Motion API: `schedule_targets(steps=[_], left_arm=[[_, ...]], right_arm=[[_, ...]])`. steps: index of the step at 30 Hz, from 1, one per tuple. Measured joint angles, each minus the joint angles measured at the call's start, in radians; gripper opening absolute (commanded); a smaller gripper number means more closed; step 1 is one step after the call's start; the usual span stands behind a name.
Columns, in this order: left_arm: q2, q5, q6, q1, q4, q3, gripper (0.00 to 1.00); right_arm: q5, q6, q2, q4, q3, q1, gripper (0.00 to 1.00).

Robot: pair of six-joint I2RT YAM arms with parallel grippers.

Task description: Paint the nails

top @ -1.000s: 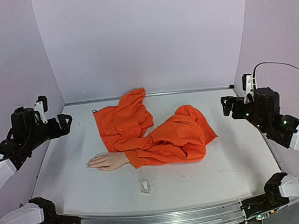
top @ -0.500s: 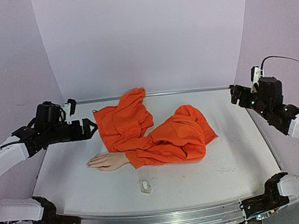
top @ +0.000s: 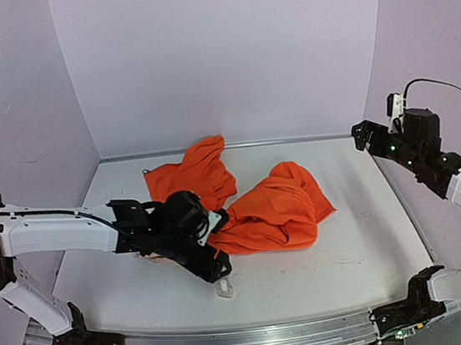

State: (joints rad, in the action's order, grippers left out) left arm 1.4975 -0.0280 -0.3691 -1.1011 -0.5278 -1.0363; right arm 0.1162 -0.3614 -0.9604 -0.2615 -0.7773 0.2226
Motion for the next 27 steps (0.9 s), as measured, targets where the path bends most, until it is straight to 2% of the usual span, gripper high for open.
schedule_targets(steps=[6, 9, 19, 27], left_arm=[[0.150, 0.011, 0.002, -0.142, -0.076, -0.084, 0.82], [0.201, 0.019, 0.003, -0.174, -0.113, -0.117, 0.76], [0.299, 0.071, 0.006, -0.181, -0.209, -0.228, 0.48], [0.333, 0.105, 0.009, -0.181, -0.256, -0.266, 0.35]], right_arm=[[-0.055, -0.022, -0.001, 0.000, -0.002, -0.005, 0.98], [-0.072, -0.032, -0.001, 0.000, -0.002, -0.005, 0.98], [-0.097, -0.036, 0.019, 0.000, -0.006, -0.006, 0.98], [-0.101, -0.032, 0.026, 0.000, -0.011, -0.006, 0.98]])
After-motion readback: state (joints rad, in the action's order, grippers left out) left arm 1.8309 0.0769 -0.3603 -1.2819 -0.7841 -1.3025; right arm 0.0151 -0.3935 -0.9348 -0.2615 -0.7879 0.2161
